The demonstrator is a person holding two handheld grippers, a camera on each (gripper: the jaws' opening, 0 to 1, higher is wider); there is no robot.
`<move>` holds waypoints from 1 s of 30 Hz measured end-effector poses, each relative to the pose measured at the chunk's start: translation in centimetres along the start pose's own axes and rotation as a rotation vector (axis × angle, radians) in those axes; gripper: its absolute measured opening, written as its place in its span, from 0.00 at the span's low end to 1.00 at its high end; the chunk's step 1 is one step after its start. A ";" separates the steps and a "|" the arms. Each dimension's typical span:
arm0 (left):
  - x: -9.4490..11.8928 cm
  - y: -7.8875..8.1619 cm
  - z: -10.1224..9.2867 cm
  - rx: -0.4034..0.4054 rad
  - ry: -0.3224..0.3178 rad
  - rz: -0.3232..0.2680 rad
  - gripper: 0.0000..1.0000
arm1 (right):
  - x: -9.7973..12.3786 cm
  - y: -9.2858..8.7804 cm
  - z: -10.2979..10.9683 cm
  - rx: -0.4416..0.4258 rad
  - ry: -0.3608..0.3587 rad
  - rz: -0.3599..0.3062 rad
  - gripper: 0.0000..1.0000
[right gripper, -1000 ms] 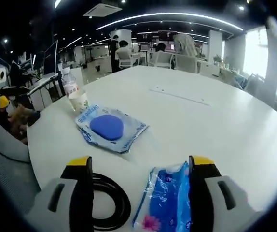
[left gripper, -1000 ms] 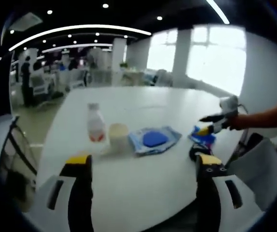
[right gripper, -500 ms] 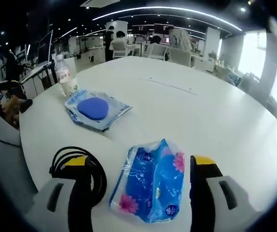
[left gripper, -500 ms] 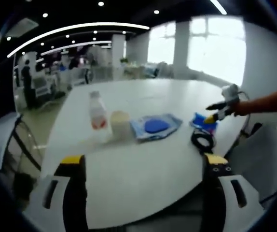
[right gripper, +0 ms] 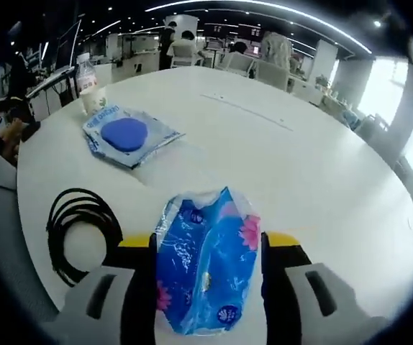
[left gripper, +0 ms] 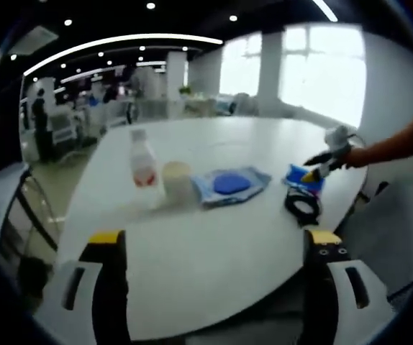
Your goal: Arrange the tabletop items into an orderly group along one side of the table until the central work area is clear of visible clutter.
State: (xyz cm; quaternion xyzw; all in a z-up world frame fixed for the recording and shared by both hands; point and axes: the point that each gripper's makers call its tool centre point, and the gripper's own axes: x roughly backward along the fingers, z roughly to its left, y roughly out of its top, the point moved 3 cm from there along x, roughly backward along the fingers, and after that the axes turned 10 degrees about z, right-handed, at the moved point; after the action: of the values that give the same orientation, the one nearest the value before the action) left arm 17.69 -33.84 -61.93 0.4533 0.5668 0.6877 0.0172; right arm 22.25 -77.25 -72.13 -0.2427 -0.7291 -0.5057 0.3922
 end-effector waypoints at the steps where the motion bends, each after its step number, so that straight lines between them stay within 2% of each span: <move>1: -0.1 -0.1 -0.1 -0.010 -0.006 0.011 0.99 | -0.1 0.0 -0.1 0.000 0.001 0.006 0.53; 5: -0.3 -0.4 -0.2 -0.044 -0.013 0.025 1.00 | -0.2 0.3 -0.3 0.001 0.002 0.016 0.44; 11: -0.3 -0.5 -0.3 -0.050 -0.028 0.026 1.00 | -0.9 0.3 0.0 0.002 0.018 0.072 0.36; 17: -0.3 -0.6 -0.2 -0.055 -0.037 0.019 0.99 | -1.3 0.1 0.1 -0.003 0.024 0.123 0.20; 20: -0.3 -0.7 -0.3 -0.064 -0.038 0.021 0.99 | -1.6 -0.2 0.0 -0.035 0.036 0.148 0.16; 28: -0.3 -0.8 -0.4 -0.069 -0.050 0.020 0.99 | -0.9 -0.1 -0.2 -0.051 0.045 0.136 0.01; 30: -0.3 -0.8 -0.4 -0.066 -0.052 0.016 0.98 | -0.8 -0.1 -0.2 -0.045 0.045 0.137 0.00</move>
State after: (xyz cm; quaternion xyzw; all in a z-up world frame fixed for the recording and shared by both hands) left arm 17.22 -34.03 -62.69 0.4746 0.5396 0.6942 0.0412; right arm 22.69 -77.41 -72.80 -0.2895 -0.6903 -0.4990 0.4366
